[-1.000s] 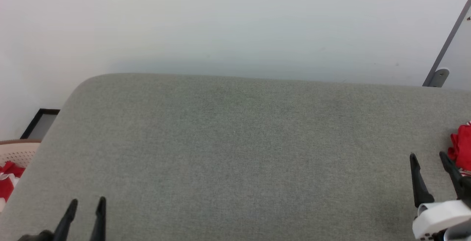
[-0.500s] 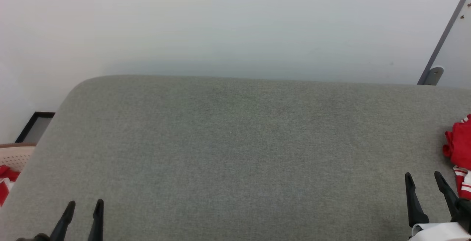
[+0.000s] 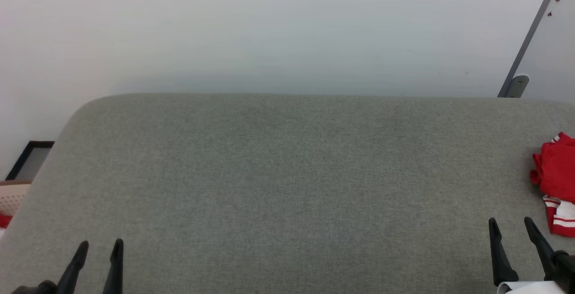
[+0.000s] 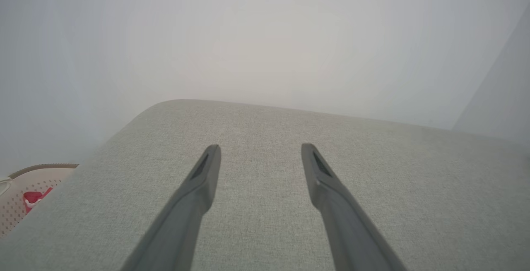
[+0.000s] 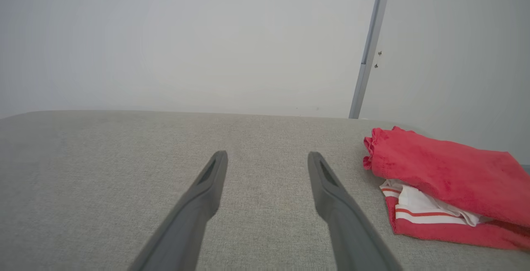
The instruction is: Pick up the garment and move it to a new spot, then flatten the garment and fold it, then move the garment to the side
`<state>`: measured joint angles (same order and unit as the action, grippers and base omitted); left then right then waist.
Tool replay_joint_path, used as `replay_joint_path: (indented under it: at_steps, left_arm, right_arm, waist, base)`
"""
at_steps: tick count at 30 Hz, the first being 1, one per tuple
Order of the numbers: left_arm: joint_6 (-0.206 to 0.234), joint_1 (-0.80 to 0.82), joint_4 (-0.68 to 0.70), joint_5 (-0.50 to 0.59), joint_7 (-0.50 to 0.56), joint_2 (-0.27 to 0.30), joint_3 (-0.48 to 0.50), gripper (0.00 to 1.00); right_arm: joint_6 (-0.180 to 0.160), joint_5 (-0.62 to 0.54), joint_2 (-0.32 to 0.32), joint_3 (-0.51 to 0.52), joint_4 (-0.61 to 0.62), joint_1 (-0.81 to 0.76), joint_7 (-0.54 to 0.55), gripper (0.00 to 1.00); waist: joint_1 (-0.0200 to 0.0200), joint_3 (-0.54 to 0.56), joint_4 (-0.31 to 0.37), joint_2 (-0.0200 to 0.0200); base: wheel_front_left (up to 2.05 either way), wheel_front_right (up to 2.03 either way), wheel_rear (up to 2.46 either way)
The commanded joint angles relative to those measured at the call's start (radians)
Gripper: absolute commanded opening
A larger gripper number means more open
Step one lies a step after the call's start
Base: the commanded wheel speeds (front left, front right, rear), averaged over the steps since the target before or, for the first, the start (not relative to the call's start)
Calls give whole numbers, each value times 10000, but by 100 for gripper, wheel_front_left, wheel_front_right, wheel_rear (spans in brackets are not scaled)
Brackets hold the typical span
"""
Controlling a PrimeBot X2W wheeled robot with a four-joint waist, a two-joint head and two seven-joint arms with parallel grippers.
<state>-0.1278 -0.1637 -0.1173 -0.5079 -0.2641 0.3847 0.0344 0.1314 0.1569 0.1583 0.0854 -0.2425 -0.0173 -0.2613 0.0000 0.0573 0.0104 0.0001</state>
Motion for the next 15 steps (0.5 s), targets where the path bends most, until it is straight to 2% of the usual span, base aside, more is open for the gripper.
replay_joint_path:
  at_steps: [1,15]
  left_arm:
    - [-28,119,17,-54,8,39,-37,100]
    - [-28,113,32,-218,8,92,-133,100]
  right_arm:
    - [-17,1,-9,-41,41,-151,-41,100]
    - [-17,53,-87,-178,53,-273,-41,100]
  waist:
    - [0,-33,23,-1]
    - [0,-93,42,-1]
  base:
    - [0,0,0]
    - [0,0,0]
